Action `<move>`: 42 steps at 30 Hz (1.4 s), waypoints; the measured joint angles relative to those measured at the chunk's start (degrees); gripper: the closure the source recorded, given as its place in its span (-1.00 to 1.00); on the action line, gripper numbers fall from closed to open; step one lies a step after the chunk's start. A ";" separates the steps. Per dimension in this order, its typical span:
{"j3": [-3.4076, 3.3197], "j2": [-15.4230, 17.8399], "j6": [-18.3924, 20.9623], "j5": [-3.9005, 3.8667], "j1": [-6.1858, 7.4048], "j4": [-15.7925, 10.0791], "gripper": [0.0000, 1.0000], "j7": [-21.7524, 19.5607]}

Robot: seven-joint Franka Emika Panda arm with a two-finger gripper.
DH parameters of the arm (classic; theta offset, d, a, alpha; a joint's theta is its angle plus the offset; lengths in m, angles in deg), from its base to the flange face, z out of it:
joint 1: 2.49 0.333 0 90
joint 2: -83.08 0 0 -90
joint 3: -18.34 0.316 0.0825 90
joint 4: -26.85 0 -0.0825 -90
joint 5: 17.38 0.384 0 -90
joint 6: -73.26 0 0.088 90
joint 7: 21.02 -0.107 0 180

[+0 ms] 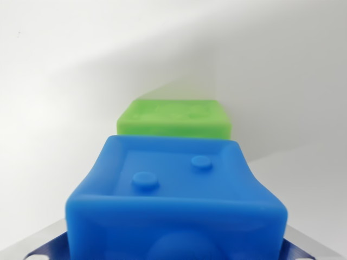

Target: Stack cube

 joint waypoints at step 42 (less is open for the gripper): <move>0.52 -1.53 -1.39 0.64 -0.41 0.27 -1.00 0.42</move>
